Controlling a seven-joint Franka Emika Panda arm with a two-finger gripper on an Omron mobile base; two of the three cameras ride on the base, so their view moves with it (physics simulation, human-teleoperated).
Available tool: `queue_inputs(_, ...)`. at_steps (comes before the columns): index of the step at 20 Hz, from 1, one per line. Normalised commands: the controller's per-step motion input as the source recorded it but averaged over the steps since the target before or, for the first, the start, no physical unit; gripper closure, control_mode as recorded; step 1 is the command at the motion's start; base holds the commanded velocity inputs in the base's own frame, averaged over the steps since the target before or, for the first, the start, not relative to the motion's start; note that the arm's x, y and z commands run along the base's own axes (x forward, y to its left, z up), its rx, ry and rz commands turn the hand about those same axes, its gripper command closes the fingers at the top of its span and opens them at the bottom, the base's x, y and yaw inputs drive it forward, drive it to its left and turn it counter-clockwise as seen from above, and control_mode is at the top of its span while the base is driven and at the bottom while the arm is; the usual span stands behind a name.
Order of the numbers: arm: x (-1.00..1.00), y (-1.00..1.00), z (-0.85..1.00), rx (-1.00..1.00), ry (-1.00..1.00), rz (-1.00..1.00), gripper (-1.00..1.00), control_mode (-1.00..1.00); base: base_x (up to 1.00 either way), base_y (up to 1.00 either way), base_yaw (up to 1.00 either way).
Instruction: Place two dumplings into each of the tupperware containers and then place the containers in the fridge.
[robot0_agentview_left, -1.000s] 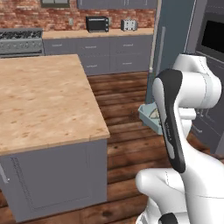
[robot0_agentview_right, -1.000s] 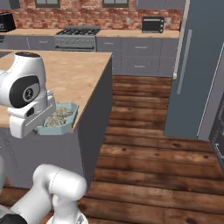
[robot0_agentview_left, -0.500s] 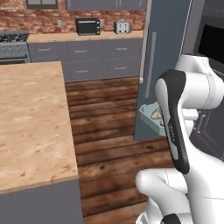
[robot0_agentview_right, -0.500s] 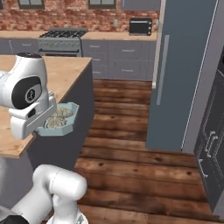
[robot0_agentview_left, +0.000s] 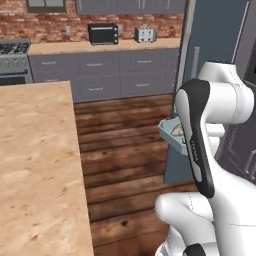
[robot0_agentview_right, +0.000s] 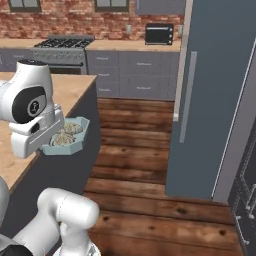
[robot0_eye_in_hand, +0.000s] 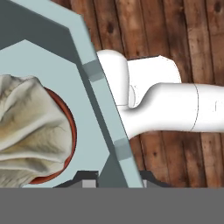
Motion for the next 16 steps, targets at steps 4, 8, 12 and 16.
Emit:
queue_inputs(4, 0.00, 0.00, 0.00, 0.00, 0.00, 0.00, 1.00, 1.00, 1.00, -0.11, 0.00)
queue_inputs(8, 0.00, 0.00, 0.00, 0.00, 0.00, 0.00, 1.00, 1.00, 1.00, -0.10, 0.00)
queue_inputs(12, 0.00, 0.00, 0.00, 0.00, 0.00, 0.00, 1.00, 1.00, 1.00, -0.14, 0.00)
queue_inputs(16, 0.00, 0.00, 0.00, 0.00, 0.00, 0.00, 1.00, 1.00, 1.00, -0.09, 0.00)
